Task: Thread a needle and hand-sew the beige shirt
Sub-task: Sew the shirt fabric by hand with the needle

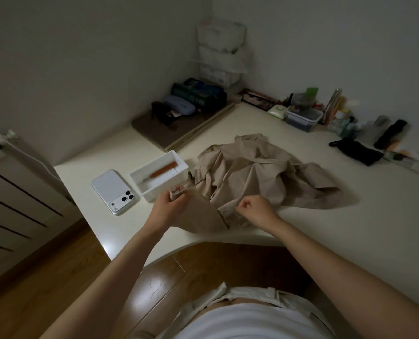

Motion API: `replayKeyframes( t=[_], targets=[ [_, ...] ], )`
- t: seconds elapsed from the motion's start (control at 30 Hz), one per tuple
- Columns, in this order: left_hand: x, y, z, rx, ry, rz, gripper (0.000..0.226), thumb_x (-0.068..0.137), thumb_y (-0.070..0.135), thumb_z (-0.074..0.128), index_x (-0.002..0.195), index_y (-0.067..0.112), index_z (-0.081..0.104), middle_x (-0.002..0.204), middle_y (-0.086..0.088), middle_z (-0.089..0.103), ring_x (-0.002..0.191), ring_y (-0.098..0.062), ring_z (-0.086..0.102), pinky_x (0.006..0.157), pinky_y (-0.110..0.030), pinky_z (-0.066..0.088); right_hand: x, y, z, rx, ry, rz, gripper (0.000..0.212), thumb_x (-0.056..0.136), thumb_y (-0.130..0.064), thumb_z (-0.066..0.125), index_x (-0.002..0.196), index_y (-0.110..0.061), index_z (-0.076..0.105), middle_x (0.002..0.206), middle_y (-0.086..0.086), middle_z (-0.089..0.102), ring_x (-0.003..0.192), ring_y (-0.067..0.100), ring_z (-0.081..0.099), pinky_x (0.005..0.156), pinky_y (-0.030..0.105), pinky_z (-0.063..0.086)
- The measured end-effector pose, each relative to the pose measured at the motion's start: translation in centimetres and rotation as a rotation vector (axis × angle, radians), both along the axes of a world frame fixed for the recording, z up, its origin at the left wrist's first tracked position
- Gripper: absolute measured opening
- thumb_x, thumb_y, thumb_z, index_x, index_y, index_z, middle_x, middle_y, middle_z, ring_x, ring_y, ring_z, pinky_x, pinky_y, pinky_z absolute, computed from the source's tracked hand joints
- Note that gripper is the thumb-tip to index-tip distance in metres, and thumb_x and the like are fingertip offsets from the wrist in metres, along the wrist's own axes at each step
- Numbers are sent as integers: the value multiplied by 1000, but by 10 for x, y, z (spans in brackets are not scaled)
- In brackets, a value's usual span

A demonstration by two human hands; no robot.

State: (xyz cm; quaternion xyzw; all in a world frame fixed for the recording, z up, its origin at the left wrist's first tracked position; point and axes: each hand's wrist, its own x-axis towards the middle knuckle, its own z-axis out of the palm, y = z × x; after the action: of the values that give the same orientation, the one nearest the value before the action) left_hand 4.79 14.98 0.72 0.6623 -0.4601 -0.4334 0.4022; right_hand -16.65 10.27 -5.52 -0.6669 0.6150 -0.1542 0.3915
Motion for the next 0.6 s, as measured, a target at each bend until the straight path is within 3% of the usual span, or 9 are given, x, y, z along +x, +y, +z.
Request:
replayKeyframes(
  t=[0.17, 0.27, 0.3, 0.4, 0.53, 0.6],
  targets=[
    [-4, -1, -1, -15, 7, -22, 13, 94, 16, 56, 84, 19, 63, 81, -2, 66, 74, -15, 63, 69, -38, 53, -6, -3, -11, 84, 82, -22, 23, 93, -20, 56, 94, 0, 68, 92, 13, 68, 78, 16, 60, 57, 15, 37],
    [-4, -2, -2, -18, 1, -25, 12, 94, 17, 56, 85, 19, 64, 82, -3, 66, 75, -16, 63, 67, -35, 53, -2, -1, 2, -2, 45, 3, 24, 96, -19, 53, 116, -10, 63, 114, 6, 65, 96, 12, 60, 73, 13, 41],
    [-4, -2, -1, -17, 1, -26, 12, 94, 17, 56, 85, 19, 64, 83, -3, 67, 76, -16, 63, 66, -34, 53, 1, 1, 9, -31, -8, 7, 28, 96, -18, 52, 123, -12, 58, 111, 3, 65, 93, 7, 59, 72, 10, 41],
    [-5, -4, -1, -19, 2, -30, 13, 94, 17, 56, 84, 20, 63, 83, -4, 67, 78, -18, 63, 70, -37, 53, 12, 5, 33, -66, -202, 78, 32, 96, -16, 53, 128, -11, 54, 70, -14, 49, 51, -9, 50, 50, 5, 37],
    [-6, -4, 0, -24, 2, -30, 16, 94, 15, 56, 81, 22, 63, 81, -3, 66, 76, -17, 62, 75, -40, 53, 31, 6, 45, -16, -235, 207, 26, 94, -28, 57, 115, -14, 60, 51, -24, 52, 48, -14, 48, 60, 9, 41],
    [-6, -4, 1, -21, 3, -26, 16, 94, 16, 56, 81, 23, 62, 81, -2, 65, 76, -16, 61, 76, -41, 53, 37, 6, 41, -22, -227, 199, 13, 92, -28, 60, 96, -16, 64, 40, -23, 48, 41, -7, 45, 74, 26, 52]
  ],
)
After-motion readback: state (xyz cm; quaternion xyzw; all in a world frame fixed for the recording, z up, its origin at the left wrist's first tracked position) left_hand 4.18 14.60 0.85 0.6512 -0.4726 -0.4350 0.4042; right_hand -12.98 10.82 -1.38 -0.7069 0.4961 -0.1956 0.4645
